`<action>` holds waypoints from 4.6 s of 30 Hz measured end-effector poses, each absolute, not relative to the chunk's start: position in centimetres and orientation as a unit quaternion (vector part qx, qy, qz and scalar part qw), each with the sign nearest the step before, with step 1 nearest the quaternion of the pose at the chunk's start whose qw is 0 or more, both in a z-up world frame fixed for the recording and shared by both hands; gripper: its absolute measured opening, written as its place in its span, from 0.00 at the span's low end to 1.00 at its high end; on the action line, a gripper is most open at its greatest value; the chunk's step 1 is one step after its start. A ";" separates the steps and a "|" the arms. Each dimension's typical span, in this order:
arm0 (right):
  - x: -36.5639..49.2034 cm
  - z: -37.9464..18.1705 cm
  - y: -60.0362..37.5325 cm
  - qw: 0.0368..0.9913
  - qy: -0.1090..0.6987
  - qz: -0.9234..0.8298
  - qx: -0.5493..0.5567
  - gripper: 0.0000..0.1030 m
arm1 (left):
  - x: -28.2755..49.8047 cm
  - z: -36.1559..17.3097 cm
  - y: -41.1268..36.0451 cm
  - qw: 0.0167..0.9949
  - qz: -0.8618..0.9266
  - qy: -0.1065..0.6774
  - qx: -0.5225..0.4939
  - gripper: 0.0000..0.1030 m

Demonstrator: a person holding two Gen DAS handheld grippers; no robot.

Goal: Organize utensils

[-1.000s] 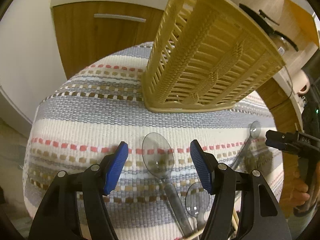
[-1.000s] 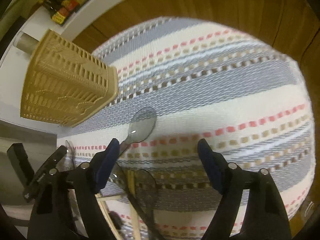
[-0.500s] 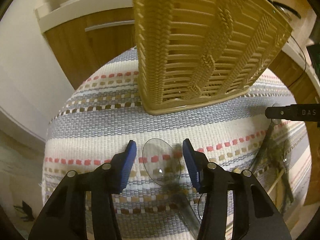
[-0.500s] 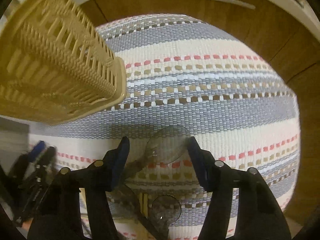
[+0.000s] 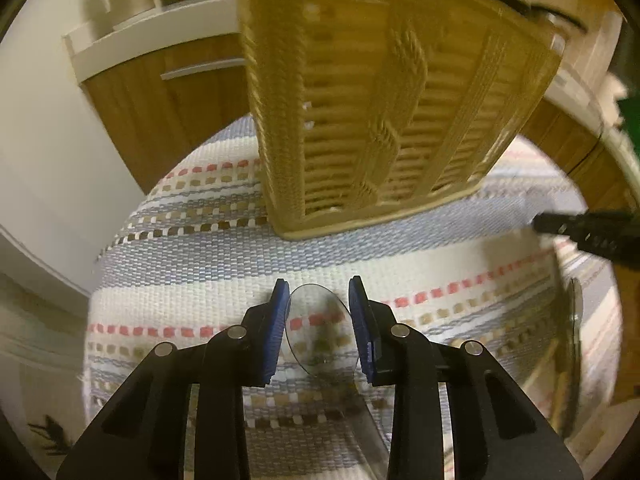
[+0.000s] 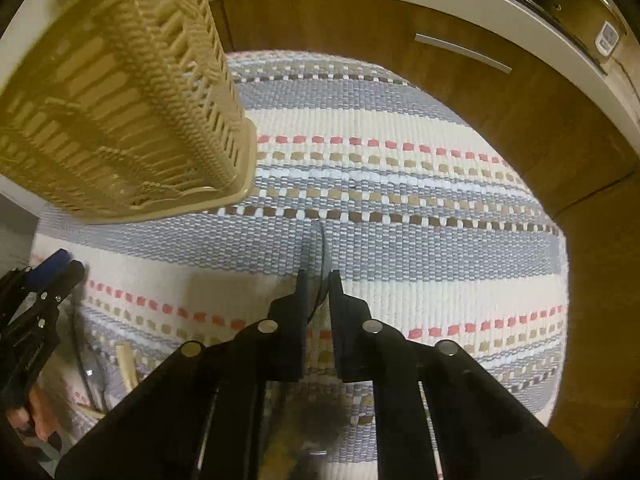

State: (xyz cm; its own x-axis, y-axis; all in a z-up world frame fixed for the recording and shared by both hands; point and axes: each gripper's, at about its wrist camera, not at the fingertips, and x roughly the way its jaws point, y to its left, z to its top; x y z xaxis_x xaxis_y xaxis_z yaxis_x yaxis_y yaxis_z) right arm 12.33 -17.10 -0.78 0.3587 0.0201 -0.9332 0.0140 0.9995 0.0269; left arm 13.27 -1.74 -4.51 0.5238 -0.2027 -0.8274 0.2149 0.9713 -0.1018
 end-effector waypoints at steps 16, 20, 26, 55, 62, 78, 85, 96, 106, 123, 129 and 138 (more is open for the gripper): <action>6.1 4.1 -21.7 0.894 0.423 0.110 0.098 0.04 | 9.6 1.6 -1.3 0.917 -0.160 0.363 -0.040 0.00; 5.8 7.6 -21.1 0.915 0.371 0.130 0.089 0.04 | 8.5 4.5 -1.1 0.929 -0.161 0.326 -0.064 0.00; 6.1 9.8 -19.5 0.922 0.343 0.159 0.079 0.04 | 9.0 5.9 -0.5 0.918 -0.188 0.343 -0.061 0.01; 6.2 2.6 -18.9 0.879 0.443 0.166 0.057 0.04 | 8.9 -4.5 -1.8 0.817 -0.207 0.532 0.084 0.09; 6.8 1.7 -19.1 0.871 0.457 0.167 0.067 0.04 | 10.4 -3.3 4.5 0.828 -0.206 0.518 -0.061 0.09; 7.6 0.7 -18.7 0.861 0.472 0.175 0.077 0.04 | 10.2 -4.0 7.2 0.810 -0.212 0.544 -0.053 0.36; 7.4 1.4 -18.9 0.863 0.465 0.187 0.068 0.04 | 10.4 -3.5 4.4 0.814 -0.140 0.558 0.082 0.09; 6.1 8.4 -19.7 0.904 0.356 0.219 0.088 0.04 | 6.4 8.4 5.8 0.908 -0.207 0.362 -0.036 0.09; 9.1 16.8 -17.5 0.966 0.174 0.179 0.068 0.04 | 8.7 17.0 4.5 0.968 -0.177 0.155 -0.083 0.09; 16.2 10.7 -14.8 0.993 0.096 0.065 0.031 0.04 | 15.2 11.0 3.9 0.987 -0.104 0.071 -0.096 0.09; 16.2 8.9 -15.5 0.991 0.109 0.059 0.045 0.04 | 15.9 9.1 4.2 0.986 -0.102 0.083 -0.101 0.09; 14.6 8.4 -16.2 0.985 0.145 0.082 0.050 0.08 | 14.5 8.3 4.6 0.982 -0.120 0.095 -0.107 0.16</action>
